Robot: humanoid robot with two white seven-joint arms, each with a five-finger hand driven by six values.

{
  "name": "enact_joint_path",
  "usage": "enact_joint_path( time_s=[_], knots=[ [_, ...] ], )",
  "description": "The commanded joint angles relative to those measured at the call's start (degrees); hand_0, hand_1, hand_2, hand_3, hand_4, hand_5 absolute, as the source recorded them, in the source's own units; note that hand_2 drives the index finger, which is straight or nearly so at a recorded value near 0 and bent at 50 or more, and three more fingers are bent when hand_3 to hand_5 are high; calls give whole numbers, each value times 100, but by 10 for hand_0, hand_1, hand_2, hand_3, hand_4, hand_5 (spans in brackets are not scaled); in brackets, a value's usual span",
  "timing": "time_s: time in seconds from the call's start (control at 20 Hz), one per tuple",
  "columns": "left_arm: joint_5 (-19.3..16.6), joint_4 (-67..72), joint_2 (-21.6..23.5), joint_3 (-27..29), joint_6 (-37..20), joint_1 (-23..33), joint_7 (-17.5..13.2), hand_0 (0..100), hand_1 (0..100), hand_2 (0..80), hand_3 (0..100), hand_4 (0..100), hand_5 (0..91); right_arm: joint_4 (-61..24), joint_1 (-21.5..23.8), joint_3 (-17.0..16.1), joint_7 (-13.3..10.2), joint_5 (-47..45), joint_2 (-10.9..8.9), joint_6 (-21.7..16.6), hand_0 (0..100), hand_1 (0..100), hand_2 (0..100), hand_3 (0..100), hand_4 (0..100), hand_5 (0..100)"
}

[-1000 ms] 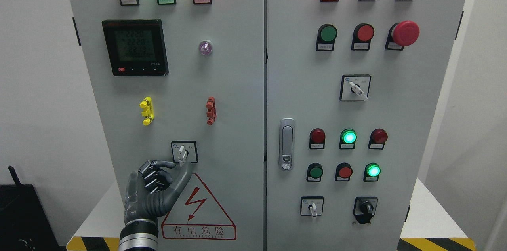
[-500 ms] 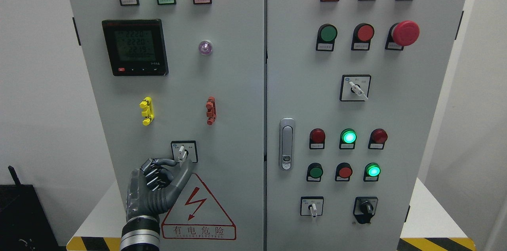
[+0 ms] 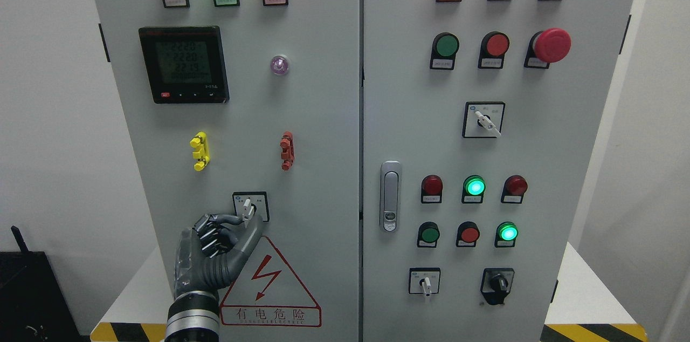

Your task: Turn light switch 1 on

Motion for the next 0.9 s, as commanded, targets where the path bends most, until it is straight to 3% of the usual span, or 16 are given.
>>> enact_joint_path(
  time_s=[0.0,0.85],
  knots=[
    [-1,43,-23,-87,33,-37,1,111,765,554,891,881,728,0,0,0,3,-141,0,5,0,0,0,0,0,0],
    [-9,43,-32,-157,112,-116,1,147,754,560,900,883,729,0,0,0,3,-141,0,5,0,0,0,0,0,0]
  ],
)
